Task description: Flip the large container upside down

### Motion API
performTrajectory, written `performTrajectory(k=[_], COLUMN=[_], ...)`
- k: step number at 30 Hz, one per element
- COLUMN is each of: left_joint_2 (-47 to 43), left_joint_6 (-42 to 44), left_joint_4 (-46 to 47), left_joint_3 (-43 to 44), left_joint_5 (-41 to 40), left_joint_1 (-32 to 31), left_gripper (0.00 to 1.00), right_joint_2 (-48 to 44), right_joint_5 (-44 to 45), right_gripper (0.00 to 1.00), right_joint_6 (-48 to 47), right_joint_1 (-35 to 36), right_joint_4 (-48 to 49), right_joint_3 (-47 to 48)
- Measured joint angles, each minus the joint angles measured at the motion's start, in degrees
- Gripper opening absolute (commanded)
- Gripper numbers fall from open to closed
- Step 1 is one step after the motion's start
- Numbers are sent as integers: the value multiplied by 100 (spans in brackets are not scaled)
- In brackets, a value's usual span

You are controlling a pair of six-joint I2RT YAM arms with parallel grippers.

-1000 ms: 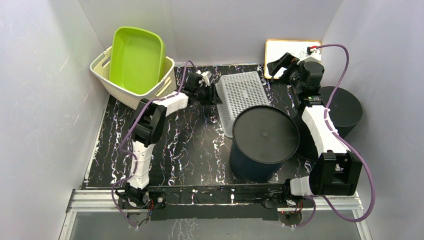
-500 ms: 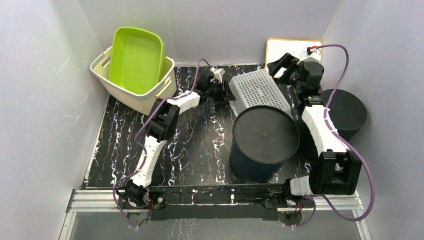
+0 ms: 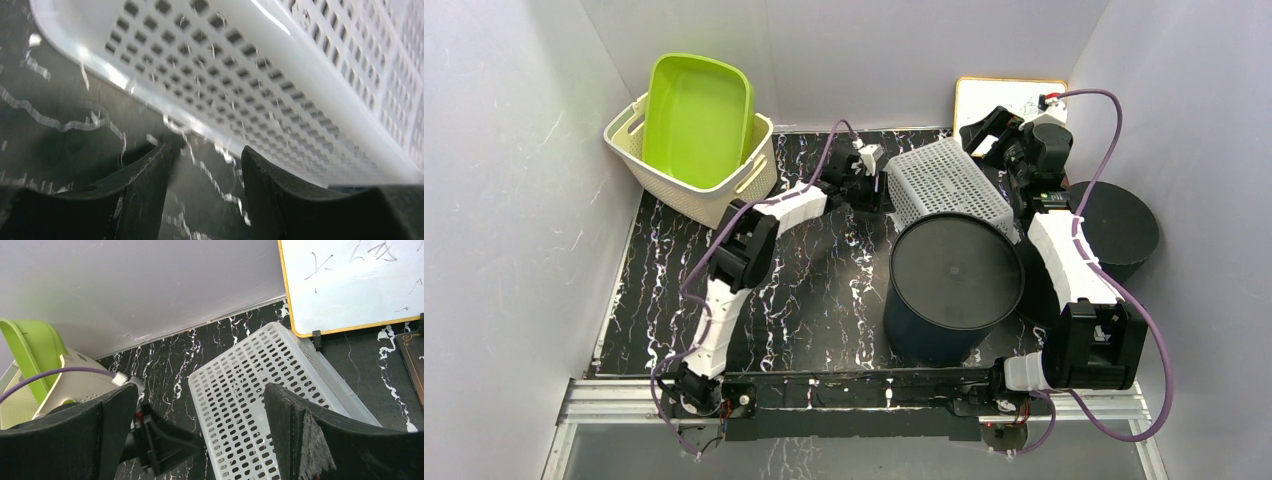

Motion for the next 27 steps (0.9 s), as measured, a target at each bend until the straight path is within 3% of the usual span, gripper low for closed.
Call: performTrajectory(k=[9, 16, 22, 25, 26, 27], left_joint_2=[-2417, -3617, -3836, -3810, -3786, -3759], left_joint_6=[597, 1709, 2223, 2321, 2352, 2382], left_joint_4=[-868, -1414, -1392, -1311, -1296, -1259], left_joint_3=[-1482, -1108, -1154, -1305, -1320, -1320], left_joint_5=[-1484, -2903, -2756, -2699, -2695, -2684], left_joint_1=[-48, 190, 1672, 2435, 2568, 2625], left_gripper=[59, 64, 72, 78, 86, 87], right_joint_2=[0, -2, -2, -2, -2, -2], right_joint_5=[-68, -201, -310, -369, -382, -389], right_gripper=[98, 98, 98, 98, 98, 98], right_joint_6=[35, 131, 157, 164, 168, 173], right_joint_1=[0, 0, 0, 0, 0, 0], right_joint_4=[50, 87, 116, 120, 120, 120], right_joint_3=[-35, -111, -111, -111, -111, -111])
